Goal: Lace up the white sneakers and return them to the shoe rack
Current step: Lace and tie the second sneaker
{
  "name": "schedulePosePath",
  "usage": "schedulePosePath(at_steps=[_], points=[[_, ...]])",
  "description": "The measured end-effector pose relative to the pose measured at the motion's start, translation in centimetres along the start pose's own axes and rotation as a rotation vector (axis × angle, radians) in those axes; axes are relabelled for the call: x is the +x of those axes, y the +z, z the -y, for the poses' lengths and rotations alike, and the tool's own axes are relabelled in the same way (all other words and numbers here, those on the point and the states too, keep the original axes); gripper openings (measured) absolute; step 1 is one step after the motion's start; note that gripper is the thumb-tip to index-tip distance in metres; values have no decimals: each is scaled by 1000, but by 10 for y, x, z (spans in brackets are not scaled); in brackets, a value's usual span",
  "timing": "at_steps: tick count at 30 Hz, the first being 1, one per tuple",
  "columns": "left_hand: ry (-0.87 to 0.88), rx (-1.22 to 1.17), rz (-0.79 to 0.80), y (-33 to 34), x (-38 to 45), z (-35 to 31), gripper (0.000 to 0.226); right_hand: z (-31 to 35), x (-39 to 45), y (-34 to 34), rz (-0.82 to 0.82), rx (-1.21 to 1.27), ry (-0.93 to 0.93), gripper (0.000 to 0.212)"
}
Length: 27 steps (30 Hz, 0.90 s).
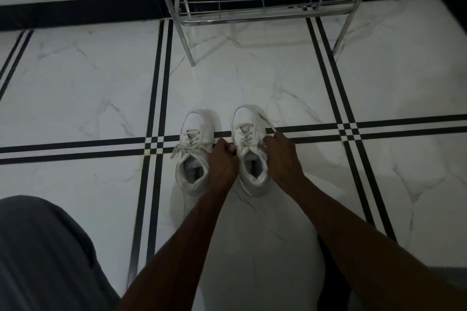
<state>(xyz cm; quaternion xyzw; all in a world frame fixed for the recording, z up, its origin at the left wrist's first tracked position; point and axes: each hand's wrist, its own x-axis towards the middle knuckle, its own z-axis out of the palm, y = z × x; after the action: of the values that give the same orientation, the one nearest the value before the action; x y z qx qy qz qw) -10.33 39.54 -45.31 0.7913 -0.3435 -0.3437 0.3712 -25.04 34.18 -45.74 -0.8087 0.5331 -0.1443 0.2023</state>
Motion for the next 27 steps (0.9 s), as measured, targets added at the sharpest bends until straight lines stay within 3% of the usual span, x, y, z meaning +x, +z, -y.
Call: schedulePosePath(at_steps=[3, 6, 11, 15, 17, 21, 24, 27], points=[[2, -66, -25, 3, 0, 4, 7, -3, 2, 6, 5, 17, 27, 18], [-61, -125, -53, 4, -2, 6, 19, -2, 1, 12, -2, 104, 129, 25], [-123, -190, -69, 6, -3, 7, 16, 5, -1, 12, -31, 163, 224, 27], [-33, -68, 10, 1, 5, 15, 3, 0, 1, 6, -8, 155, 230, 17], [8, 40, 86, -7, 12, 12, 9, -8, 9, -1, 48, 157, 195, 9], [98, 296, 188, -26, 23, -13, 15, -24, 32, -28, 231, 137, 144, 23], [114, 291, 251, -42, 30, -26, 32, -22, 39, -49, 317, 361, 252, 35], [150, 197, 255, -59, 33, -35, 41, -16, 47, -62, 271, 759, 357, 44]])
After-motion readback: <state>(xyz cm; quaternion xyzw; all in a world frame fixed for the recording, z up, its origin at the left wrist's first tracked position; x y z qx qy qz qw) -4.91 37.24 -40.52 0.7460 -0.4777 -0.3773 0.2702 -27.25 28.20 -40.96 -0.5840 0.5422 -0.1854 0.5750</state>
